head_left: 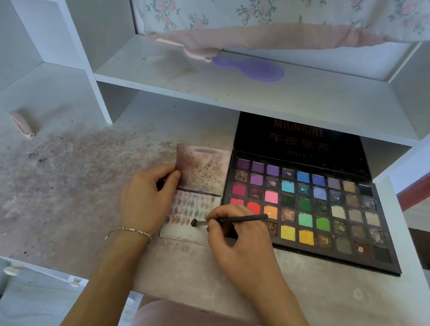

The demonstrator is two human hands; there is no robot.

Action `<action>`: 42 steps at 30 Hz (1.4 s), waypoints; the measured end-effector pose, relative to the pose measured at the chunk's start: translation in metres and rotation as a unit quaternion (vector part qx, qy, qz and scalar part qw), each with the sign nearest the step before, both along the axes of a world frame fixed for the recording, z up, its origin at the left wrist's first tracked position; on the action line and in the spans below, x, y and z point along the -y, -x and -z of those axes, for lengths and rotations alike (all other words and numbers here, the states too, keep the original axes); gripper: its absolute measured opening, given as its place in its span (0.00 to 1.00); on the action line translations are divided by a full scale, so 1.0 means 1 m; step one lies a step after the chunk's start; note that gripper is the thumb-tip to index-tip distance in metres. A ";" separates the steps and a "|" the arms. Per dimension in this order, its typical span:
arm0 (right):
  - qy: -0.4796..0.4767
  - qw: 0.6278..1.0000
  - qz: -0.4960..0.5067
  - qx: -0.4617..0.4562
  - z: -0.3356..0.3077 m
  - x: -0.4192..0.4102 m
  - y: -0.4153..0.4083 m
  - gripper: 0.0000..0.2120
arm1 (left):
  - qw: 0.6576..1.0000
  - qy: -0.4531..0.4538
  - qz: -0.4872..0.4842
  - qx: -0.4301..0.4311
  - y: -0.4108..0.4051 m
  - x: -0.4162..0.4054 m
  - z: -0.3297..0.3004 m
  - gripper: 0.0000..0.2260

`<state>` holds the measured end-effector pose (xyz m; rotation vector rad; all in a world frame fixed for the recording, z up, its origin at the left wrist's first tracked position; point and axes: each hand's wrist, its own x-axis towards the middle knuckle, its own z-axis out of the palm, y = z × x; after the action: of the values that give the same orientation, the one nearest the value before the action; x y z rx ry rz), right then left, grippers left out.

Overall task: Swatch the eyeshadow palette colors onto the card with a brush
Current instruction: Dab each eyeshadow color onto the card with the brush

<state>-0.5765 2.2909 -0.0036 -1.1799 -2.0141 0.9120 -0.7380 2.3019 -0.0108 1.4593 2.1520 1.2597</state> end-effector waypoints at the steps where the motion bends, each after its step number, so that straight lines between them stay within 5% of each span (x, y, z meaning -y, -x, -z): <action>1: -0.001 1.000 -0.001 0.000 0.000 0.000 0.000 0.04 | 1.000 -0.002 -0.001 0.001 0.000 0.000 0.000 0.09; 5: -0.015 1.000 0.010 -0.003 0.001 -0.001 0.001 0.04 | 1.000 -0.002 0.000 0.002 0.000 0.000 0.000 0.09; 10: -0.023 0.989 0.079 -0.123 0.000 -0.001 -0.004 0.06 | 1.000 -0.001 -0.001 0.008 0.001 0.000 0.001 0.09; 22: -0.059 0.974 0.144 -0.167 0.001 0.009 -0.040 0.10 | 1.000 0.014 -0.002 0.007 0.002 -0.001 0.003 0.10; 33: -0.075 0.945 0.286 -0.138 -0.001 0.014 -0.109 0.16 | 1.000 0.013 0.003 0.001 0.001 0.001 0.003 0.10; 42: -0.046 0.927 0.360 -0.090 0.002 0.014 -0.125 0.09 | 1.000 0.014 0.007 -0.008 0.001 0.002 0.002 0.11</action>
<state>-0.4514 2.2773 -0.0059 -1.5554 -1.2910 0.5146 -0.7389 2.3004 -0.0131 1.4746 2.1571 1.2126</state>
